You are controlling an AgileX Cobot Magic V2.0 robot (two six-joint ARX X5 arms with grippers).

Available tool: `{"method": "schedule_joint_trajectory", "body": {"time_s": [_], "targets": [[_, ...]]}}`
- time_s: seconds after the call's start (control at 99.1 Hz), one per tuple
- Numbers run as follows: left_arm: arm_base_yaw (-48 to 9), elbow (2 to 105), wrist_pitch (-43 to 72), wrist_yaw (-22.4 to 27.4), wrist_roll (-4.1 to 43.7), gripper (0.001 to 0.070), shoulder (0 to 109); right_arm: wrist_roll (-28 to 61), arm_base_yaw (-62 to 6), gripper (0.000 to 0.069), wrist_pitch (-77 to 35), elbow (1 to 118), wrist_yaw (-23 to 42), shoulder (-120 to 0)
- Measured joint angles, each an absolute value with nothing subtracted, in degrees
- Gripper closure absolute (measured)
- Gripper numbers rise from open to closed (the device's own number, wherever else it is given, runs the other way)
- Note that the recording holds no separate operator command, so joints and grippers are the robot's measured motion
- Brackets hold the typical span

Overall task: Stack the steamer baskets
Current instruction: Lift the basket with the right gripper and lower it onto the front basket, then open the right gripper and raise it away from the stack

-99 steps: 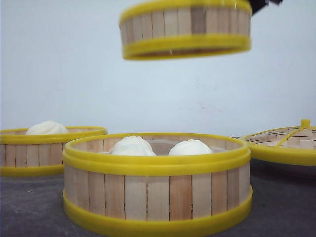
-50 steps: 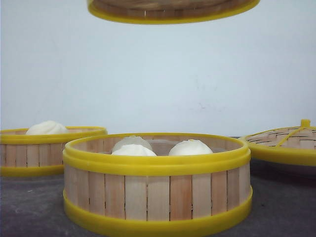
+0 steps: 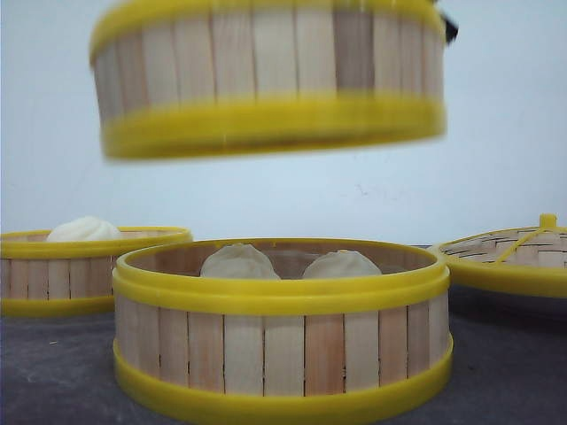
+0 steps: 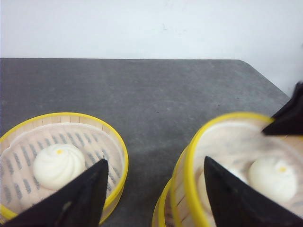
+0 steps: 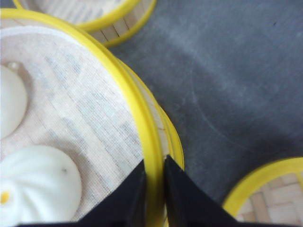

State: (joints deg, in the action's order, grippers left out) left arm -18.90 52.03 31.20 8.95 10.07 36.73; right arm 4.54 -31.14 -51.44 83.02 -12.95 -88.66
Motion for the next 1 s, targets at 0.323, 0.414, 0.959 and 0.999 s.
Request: {"method": "schedule_joint_trajectory", "body": {"time_s": [0.323, 0.414, 0.959, 0.999], "targets": [[-18.90, 52.03, 31.44, 8.95, 10.07, 0.0324, 36.73, 3.60, -31.14, 0.0657, -41.45, 72.23, -12.60, -88.71], [-18.90, 52.03, 31.46, 8.95, 10.07, 0.0324, 36.73, 3.44, -31.14, 0.0657, -40.51, 71.72, -12.60, -88.71], [-18.90, 52.03, 31.46, 8.95, 10.07, 0.0324, 36.73, 3.16, -30.24, 0.0657, -40.05, 71.72, -11.46, -88.71], [-18.90, 52.03, 31.46, 8.95, 10.04, 0.0324, 36.73, 3.14, -29.95, 0.0657, -40.36, 71.70, -10.92, -88.71]]}}
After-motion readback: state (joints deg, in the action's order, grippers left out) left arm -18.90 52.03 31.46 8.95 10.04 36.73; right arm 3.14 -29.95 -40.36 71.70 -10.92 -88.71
